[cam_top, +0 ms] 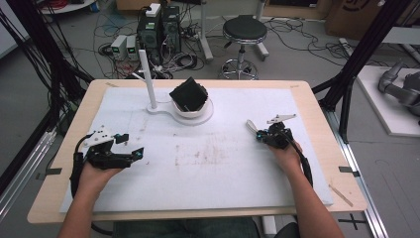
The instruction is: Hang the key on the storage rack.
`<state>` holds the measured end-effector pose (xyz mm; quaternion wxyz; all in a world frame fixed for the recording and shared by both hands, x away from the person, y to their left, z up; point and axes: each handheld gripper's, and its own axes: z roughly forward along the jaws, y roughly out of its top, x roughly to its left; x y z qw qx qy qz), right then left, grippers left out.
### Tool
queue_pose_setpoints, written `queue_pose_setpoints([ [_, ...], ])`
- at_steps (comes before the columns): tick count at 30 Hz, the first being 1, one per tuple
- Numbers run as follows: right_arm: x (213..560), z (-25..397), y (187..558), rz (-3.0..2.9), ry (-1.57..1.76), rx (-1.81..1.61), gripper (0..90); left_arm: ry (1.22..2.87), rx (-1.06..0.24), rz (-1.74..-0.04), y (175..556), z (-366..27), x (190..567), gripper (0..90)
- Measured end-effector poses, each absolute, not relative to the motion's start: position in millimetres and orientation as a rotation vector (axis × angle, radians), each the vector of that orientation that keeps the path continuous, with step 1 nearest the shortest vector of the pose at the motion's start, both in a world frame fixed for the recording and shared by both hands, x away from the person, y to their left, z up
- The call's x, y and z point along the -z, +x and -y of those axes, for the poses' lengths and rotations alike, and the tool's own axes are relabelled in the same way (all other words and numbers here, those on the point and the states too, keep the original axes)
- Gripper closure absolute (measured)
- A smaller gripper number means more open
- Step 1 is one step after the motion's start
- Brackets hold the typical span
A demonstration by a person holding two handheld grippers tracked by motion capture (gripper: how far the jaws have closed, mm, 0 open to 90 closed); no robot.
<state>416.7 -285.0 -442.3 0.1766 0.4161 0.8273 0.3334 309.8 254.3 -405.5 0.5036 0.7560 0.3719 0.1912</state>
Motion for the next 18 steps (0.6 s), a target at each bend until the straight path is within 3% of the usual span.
queue_pose_setpoints([
  [9, 414.2, 288.5, 402.1, -2.227, 1.168, -1.187, 82.9, 1.797, -0.483, -0.907, 307.1, -263.0, 400.8, 17.9],
  [18, 369.7, 258.4, 385.2, -2.160, 1.015, -1.369, 82.9, 1.767, -0.501, -0.911, 305.3, -269.6, 395.7, 17.9],
])
